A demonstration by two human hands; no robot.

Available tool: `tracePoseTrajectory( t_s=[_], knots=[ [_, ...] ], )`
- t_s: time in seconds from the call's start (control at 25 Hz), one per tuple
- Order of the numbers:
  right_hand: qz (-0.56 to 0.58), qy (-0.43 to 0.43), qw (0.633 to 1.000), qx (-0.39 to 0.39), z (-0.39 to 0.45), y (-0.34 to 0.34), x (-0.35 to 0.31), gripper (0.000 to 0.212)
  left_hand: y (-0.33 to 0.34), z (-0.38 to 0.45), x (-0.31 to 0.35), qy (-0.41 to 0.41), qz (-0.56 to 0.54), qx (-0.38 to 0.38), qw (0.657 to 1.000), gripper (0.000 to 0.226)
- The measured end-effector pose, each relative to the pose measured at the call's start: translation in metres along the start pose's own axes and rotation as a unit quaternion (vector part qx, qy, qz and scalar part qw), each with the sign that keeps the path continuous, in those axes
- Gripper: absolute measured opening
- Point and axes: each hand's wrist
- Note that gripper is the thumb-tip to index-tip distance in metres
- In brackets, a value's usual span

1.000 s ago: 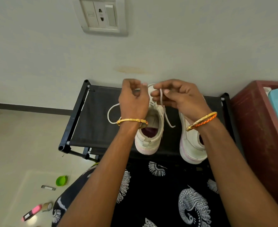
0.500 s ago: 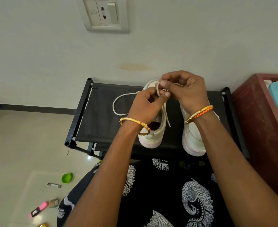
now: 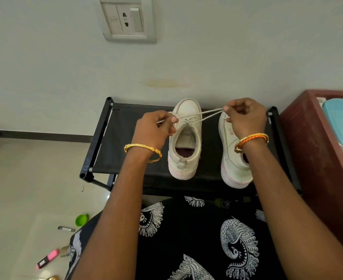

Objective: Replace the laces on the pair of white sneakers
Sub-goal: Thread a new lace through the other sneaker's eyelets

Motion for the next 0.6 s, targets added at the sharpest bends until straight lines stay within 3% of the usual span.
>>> tracePoseTrajectory(
  t_s=[0.12, 0.32, 0.44, 0.52, 0.6],
  knots=[
    [-0.080, -0.044, 0.996, 0.005, -0.002, -0.001, 0.000, 0.007, -0.004, 0.001, -0.003, -0.002, -0.007, 0.073, 0.997, 0.010],
    [-0.158, -0.089, 0.983, 0.026, -0.006, 0.004, 0.005, 0.005, 0.003, 0.005, -0.007, -0.011, 0.026, 0.056, 0.998, 0.019],
    [-0.207, -0.120, 0.970, 0.042, -0.006, 0.007, 0.003, 0.009, 0.003, 0.006, -0.001, -0.009, -0.007, 0.107, 0.994, 0.009],
    [-0.194, -0.192, 0.962, -0.019, -0.012, 0.010, -0.004, 0.013, 0.005, 0.005, 0.003, 0.005, -0.021, 0.122, 0.992, 0.009],
    [-0.167, -0.237, 0.947, -0.137, -0.024, 0.016, -0.012, 0.021, 0.010, 0.005, 0.006, 0.010, -0.042, 0.109, 0.993, 0.014]
  ],
)
Point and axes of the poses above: each hand's wrist, its own z-axis towards the middle knuckle, its own y-axis out of the palm, x = y × z, and after that the axes turned 5 degrees about -z, right-handed
